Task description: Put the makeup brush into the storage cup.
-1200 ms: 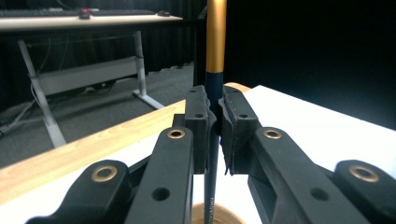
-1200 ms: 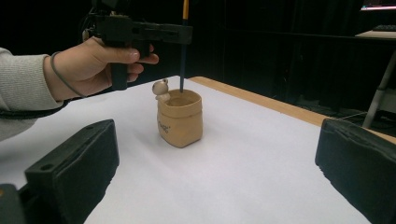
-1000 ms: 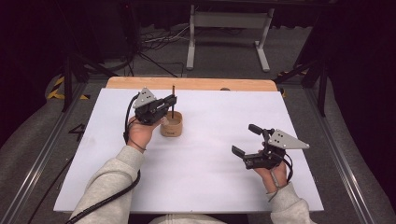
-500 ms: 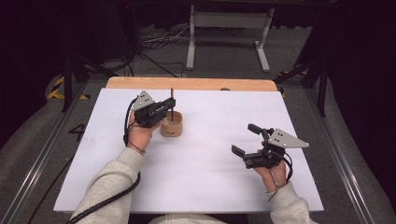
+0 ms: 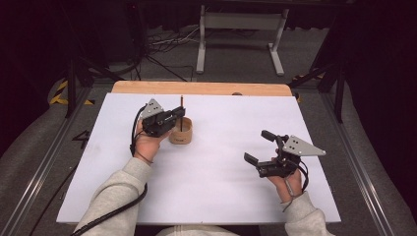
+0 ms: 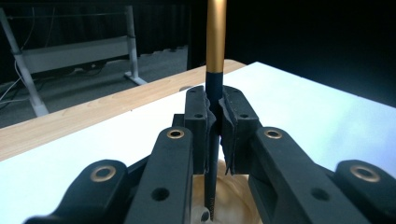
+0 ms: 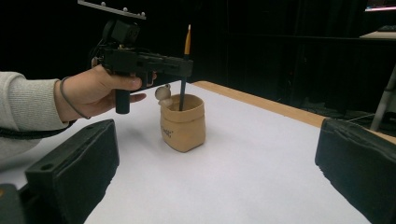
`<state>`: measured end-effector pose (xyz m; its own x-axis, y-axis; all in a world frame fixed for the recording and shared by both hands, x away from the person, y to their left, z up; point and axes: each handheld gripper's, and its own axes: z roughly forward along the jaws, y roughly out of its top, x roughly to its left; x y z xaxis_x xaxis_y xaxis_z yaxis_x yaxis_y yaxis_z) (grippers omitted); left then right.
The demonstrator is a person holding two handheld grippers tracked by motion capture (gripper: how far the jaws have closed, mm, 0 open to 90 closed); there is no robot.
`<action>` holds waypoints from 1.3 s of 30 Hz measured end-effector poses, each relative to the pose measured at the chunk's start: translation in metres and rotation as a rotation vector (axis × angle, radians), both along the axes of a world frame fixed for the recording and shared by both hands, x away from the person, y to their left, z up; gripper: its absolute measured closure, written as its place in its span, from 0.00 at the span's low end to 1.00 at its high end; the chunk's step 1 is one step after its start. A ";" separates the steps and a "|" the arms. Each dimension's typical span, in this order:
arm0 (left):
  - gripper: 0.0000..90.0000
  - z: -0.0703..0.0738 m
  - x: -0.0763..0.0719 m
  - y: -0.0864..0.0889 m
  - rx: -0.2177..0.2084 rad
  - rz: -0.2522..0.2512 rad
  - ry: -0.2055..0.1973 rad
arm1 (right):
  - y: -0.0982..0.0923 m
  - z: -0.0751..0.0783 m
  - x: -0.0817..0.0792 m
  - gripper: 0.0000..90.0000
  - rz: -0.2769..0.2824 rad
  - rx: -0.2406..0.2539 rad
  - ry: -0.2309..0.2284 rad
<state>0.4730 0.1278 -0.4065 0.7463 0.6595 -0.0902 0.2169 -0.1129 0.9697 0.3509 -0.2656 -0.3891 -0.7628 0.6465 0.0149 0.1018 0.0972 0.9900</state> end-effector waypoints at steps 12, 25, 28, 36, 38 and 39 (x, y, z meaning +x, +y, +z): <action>0.30 0.009 -0.005 0.012 -0.065 -0.047 -0.011 | -0.002 0.000 0.000 0.00 -0.005 0.001 0.005; 0.04 0.029 -0.039 0.035 -0.052 -0.102 -0.038 | -0.009 0.001 0.002 0.00 -0.029 -0.001 -0.003; 0.03 0.030 -0.048 0.042 -0.058 -0.107 -0.040 | -0.011 0.002 0.002 0.00 -0.038 -0.006 -0.004; 0.01 0.032 -0.070 0.063 -0.064 -0.112 -0.028 | -0.017 0.000 0.005 0.00 -0.043 -0.019 -0.005; 0.01 0.031 -0.075 0.068 -0.063 -0.110 -0.030 | -0.018 0.000 0.004 0.00 -0.044 -0.026 -0.005; 0.01 0.031 -0.075 0.068 -0.063 -0.110 -0.030 | -0.018 0.000 0.004 0.00 -0.044 -0.026 -0.005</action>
